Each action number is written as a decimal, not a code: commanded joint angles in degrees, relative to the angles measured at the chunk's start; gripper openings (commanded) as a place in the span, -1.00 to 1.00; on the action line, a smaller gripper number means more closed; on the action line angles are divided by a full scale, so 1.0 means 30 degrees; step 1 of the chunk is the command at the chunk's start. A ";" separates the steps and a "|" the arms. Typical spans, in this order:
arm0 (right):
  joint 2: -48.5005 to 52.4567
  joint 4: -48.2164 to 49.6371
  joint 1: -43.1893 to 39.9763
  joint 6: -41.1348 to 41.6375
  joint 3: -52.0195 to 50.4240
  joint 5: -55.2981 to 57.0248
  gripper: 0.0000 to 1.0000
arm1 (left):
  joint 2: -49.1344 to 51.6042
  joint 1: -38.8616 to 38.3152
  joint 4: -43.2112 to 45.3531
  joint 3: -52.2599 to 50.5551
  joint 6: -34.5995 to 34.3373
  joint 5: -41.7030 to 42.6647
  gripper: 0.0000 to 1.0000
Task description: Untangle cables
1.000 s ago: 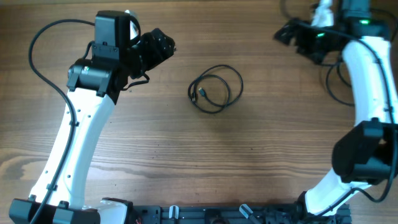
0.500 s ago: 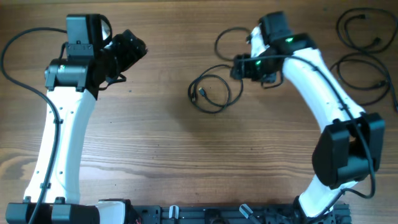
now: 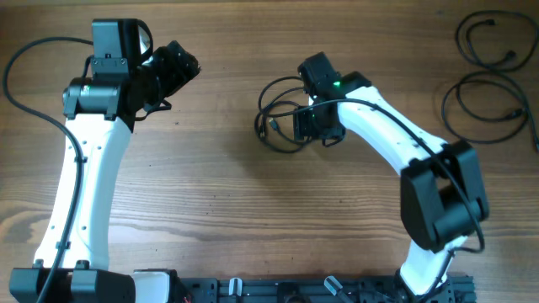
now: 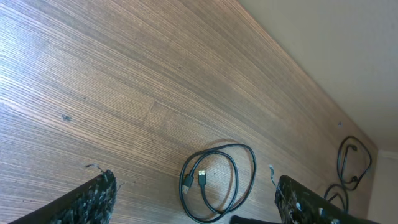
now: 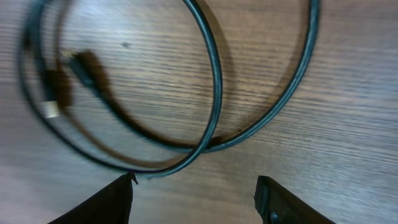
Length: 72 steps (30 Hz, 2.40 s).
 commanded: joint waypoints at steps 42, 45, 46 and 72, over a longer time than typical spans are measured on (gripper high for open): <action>0.2528 -0.2404 -0.0408 0.2616 -0.0211 0.4036 -0.53 | 0.0226 0.0036 0.0007 0.0051 0.0444 -0.0423 0.72; 0.2528 -0.2178 -0.0408 0.2681 -0.0211 0.3963 -0.76 | 0.0226 0.0036 -0.0029 0.0051 0.0444 -0.0415 0.72; 0.2528 -0.2091 -0.0408 0.2674 -0.0211 0.3971 -0.86 | 0.0226 0.0036 -0.0058 0.0051 0.0444 -0.0415 0.72; -0.9901 -0.2718 -0.7038 0.0138 -0.0058 0.1086 -0.91 | 0.0226 0.0036 -0.0073 0.0015 0.0437 -0.0401 0.79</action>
